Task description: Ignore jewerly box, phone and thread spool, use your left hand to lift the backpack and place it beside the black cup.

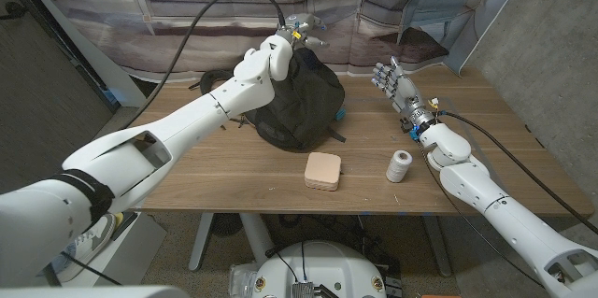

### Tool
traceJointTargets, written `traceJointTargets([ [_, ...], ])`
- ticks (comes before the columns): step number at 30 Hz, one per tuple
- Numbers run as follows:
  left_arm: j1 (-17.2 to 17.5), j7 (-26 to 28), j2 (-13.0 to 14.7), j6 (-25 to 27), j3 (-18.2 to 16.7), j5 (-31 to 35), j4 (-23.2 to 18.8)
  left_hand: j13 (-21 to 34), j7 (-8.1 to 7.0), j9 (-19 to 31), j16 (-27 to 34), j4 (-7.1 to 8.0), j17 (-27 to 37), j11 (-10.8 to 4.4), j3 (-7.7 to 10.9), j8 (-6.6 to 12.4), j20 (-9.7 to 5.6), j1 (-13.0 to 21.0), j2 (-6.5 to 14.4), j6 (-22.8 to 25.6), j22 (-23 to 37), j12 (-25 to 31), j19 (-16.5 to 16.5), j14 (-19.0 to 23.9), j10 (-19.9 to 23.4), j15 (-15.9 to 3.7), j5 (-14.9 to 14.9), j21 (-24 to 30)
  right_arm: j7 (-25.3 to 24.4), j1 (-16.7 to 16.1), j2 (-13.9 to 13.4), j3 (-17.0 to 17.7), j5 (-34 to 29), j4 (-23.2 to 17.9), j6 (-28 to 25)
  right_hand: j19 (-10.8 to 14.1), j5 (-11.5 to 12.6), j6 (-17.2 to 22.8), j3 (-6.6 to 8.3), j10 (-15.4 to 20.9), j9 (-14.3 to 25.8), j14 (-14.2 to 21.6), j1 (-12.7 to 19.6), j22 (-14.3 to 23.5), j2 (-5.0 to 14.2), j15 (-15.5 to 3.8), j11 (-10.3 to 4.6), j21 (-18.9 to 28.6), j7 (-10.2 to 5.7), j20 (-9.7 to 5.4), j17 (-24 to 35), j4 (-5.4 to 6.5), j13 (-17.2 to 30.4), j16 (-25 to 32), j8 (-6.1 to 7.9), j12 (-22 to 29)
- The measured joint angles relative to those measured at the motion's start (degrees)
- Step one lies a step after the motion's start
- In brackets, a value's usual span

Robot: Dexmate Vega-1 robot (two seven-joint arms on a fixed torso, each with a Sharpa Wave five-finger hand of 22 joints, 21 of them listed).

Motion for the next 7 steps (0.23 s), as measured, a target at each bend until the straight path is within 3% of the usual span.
traceJointTargets([
  [7,0.59,0.30,0.45,-0.10,-0.83,0.00,-1.25,-0.27,-0.19,0.00,0.01,0.00,0.00,-0.41,0.00,0.00,0.00,-0.06,0.06,0.24,0.00,0.22,0.00,0.00,0.41,0.00,0.30,-0.22,-0.18,-0.08,-0.17,-0.02,-0.13,-0.51,-0.39,0.00,0.00,0.00,0.00,0.00,0.00,0.00,0.00,0.00,0.00,0.00,0.00,0.00,0.00,0.00,0.00,0.00,0.00,0.00,0.00,0.00],
])
